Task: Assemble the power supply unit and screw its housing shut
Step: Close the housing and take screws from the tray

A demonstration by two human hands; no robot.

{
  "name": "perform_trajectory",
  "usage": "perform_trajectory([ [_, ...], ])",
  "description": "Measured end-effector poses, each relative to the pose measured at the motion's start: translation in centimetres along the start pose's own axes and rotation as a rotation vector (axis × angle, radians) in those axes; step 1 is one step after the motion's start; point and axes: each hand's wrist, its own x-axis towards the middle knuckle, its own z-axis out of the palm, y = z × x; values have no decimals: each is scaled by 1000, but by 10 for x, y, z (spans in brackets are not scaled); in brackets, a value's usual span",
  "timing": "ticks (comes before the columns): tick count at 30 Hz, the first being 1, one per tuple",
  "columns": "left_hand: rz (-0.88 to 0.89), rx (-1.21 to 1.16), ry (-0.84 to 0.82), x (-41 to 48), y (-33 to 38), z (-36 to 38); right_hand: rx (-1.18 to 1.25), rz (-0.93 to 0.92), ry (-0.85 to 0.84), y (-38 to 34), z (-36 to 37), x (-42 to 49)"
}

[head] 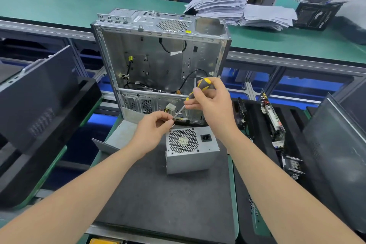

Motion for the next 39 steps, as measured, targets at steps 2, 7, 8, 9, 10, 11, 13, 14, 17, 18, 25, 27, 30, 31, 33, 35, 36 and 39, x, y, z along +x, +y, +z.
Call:
perform_trajectory([
  [2,21,71,-13,-2,-2,-2,-53,-14,-43,-4,2,0],
  [7,82,154,-141,-12,-2,-10,-272,-69,-153,-6,5,-2],
  [8,81,155,-166,-15,-3,-12,-320,-87,-176,-5,6,-3],
  [9,83,157,-191,-17,-4,-13,-362,-104,-199,-4,7,-4],
  [10,86,165,-211,-19,-6,-14,-394,-115,-224,-2,7,-5],
  [11,88,177,-227,-21,-7,-15,-418,-121,-249,0,8,-6],
  [13,91,216,-246,-25,-10,-17,-445,-128,-294,3,8,-9],
  [14,97,232,-252,-25,-11,-18,-454,-134,-306,4,8,-10],
  [17,113,240,-263,-29,-13,-19,-458,-151,-334,6,7,-13],
  [18,115,230,-271,-30,-13,-19,-462,-154,-342,6,7,-14],
  [25,94,179,-346,-36,-13,-25,-461,-166,-360,5,7,-18],
  [27,78,167,-354,-36,-12,-26,-443,-164,-365,5,6,-20],
  [30,52,164,-350,-36,-11,-25,-429,-171,-383,5,4,-23],
  [31,51,166,-344,-37,-12,-25,-429,-176,-391,5,4,-23],
  [33,58,166,-328,-38,-13,-24,-428,-191,-409,5,4,-24],
  [35,70,161,-304,-38,-14,-23,-418,-205,-443,5,3,-24],
  [36,78,161,-294,-38,-15,-23,-414,-214,-473,4,2,-25],
  [39,103,167,-268,-38,-17,-21,-422,-242,-594,1,-2,-24],
])
